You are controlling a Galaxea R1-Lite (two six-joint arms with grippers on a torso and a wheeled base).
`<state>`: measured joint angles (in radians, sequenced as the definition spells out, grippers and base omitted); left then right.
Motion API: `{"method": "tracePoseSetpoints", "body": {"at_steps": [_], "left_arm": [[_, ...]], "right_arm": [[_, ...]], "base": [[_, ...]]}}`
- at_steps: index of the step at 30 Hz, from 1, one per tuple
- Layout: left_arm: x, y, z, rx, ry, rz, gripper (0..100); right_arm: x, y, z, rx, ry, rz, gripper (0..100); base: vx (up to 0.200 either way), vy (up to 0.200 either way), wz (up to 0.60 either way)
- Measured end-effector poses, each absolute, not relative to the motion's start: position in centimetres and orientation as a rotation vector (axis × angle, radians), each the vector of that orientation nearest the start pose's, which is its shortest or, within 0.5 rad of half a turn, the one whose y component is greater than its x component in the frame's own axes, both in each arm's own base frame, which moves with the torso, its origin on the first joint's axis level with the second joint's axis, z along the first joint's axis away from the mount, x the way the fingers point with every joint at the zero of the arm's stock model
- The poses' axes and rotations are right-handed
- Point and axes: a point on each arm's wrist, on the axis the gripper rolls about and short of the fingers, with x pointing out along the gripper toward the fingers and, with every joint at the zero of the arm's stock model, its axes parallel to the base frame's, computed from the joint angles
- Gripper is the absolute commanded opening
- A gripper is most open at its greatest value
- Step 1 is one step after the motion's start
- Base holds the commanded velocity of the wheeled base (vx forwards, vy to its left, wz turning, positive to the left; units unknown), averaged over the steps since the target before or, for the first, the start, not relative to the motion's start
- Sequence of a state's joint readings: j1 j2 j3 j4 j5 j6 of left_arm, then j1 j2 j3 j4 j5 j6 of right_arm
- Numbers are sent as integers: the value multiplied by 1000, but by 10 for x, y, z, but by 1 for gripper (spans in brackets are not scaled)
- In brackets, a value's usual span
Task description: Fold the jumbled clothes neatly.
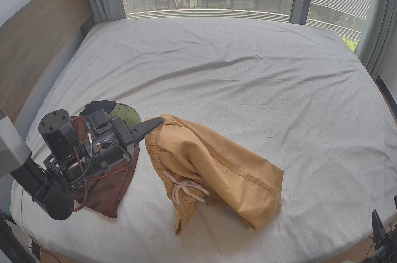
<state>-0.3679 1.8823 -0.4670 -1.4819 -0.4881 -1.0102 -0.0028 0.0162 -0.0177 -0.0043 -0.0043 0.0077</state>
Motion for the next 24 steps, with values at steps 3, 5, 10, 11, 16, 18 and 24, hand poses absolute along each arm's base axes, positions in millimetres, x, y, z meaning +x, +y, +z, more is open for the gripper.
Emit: {"method": "tracePoseSetpoints", "body": {"at_steps": [3,5,10,11,16,18,24], "left_arm": [[273,-101,128,-939,349,-775,0],[276,-92,125,-933,338,-744,0],[285,-77,113,-869,308,-690,0],[287,-75,111,-852,301,-682,0],[295,-70,96,-806,306,-644,0],[297,-70,91,-794,315,-637,0],[300,-71,82,-743,319,-625,0]], "right_arm": [[-23,0,81,8,-6,-7,100],[-23,0,81,8,-5,-7,100],[-23,0,81,8,-5,-7,100],[-23,0,81,7,-6,-7,100],[-23,0,81,7,-5,-7,100],[-23,0,81,7,-5,-7,100],[-23,0,81,6,-6,-8,100]], "base": [[0,0,0],[0,0,0],[0,0,0],[0,0,0],[0,0,0],[0,0,0],[0,0,0]]}}
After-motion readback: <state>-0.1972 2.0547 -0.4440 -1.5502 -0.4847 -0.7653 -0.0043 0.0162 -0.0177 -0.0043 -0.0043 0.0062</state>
